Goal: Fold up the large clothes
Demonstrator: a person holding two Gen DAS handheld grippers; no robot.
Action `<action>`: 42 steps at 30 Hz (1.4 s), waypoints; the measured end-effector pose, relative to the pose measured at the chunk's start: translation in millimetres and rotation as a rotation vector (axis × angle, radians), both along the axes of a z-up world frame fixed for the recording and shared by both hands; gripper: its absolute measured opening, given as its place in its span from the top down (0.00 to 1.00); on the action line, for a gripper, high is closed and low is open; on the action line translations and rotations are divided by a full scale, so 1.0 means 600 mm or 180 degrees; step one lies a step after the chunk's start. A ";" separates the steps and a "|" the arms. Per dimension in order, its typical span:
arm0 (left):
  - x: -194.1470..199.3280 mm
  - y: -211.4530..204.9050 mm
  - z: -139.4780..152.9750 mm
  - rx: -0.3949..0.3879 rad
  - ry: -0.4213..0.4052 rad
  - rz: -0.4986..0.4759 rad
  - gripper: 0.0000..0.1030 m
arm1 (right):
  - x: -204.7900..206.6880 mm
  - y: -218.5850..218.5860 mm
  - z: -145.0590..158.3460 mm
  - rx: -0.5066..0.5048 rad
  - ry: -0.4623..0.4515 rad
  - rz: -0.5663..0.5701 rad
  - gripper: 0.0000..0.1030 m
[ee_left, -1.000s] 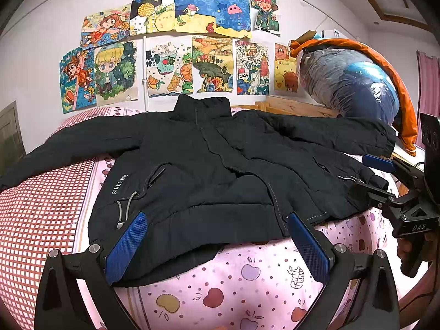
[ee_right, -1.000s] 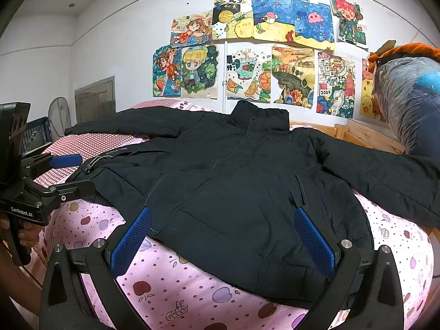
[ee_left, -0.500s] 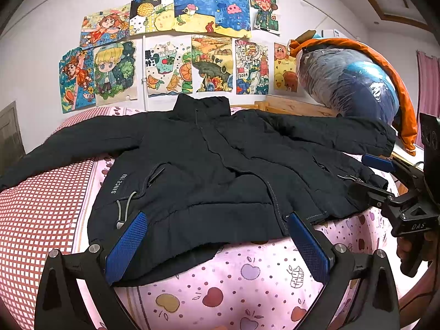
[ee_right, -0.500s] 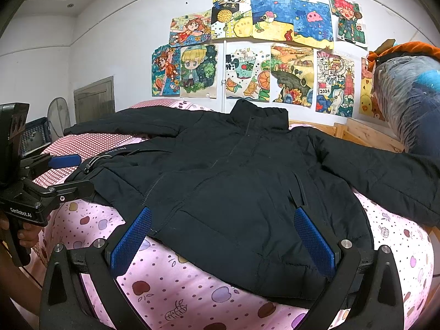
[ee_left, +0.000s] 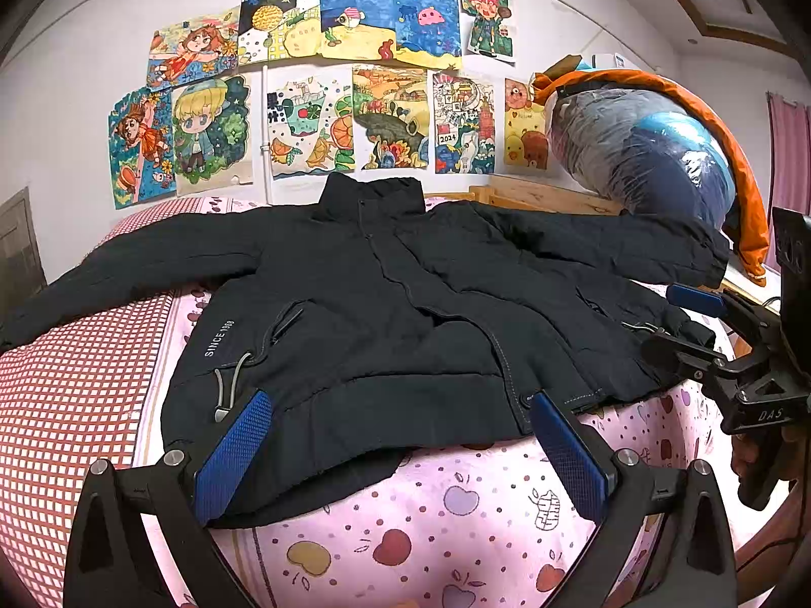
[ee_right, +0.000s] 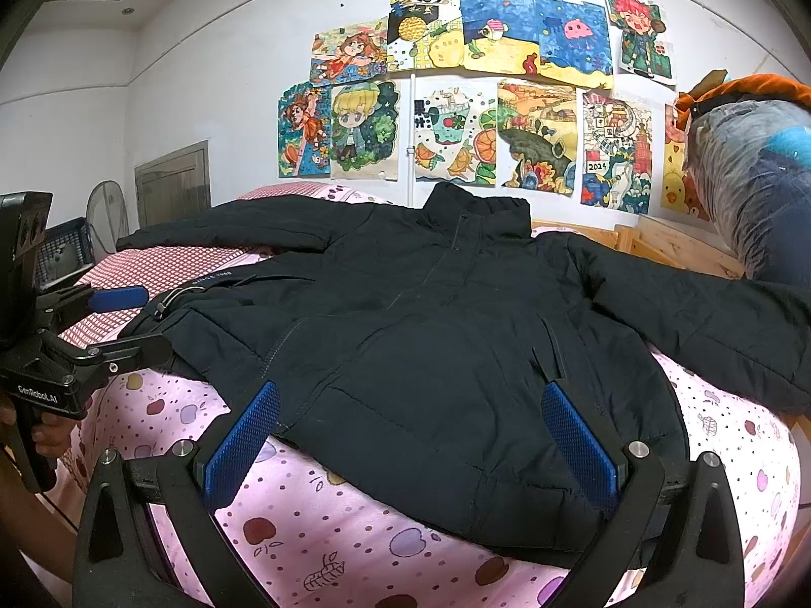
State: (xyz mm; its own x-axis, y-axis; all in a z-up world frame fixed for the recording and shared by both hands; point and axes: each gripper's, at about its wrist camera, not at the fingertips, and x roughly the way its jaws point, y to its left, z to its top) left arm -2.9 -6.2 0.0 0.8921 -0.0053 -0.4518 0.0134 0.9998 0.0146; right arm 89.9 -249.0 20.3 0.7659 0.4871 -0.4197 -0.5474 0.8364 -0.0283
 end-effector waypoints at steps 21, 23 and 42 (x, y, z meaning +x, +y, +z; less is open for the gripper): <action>0.005 0.006 -0.002 0.0077 0.0037 0.0114 0.00 | 0.016 -0.018 -0.008 -0.0073 0.0126 -0.0214 0.01; 0.010 0.008 -0.005 0.0029 0.0084 0.0105 0.00 | 0.023 -0.026 -0.003 -0.0079 0.0181 -0.0294 0.01; 0.185 -0.045 0.094 0.0049 0.0464 -0.0231 0.00 | 0.241 -0.171 0.047 -0.0063 0.1787 -0.1571 0.01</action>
State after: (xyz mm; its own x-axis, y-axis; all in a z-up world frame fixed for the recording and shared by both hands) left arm 108.4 -33.1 56.3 0.8147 -0.0594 -0.5769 0.0885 0.9958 0.0225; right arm 234.4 -351.4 48.5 0.5617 0.1305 -0.8170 -0.0450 0.9908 0.1273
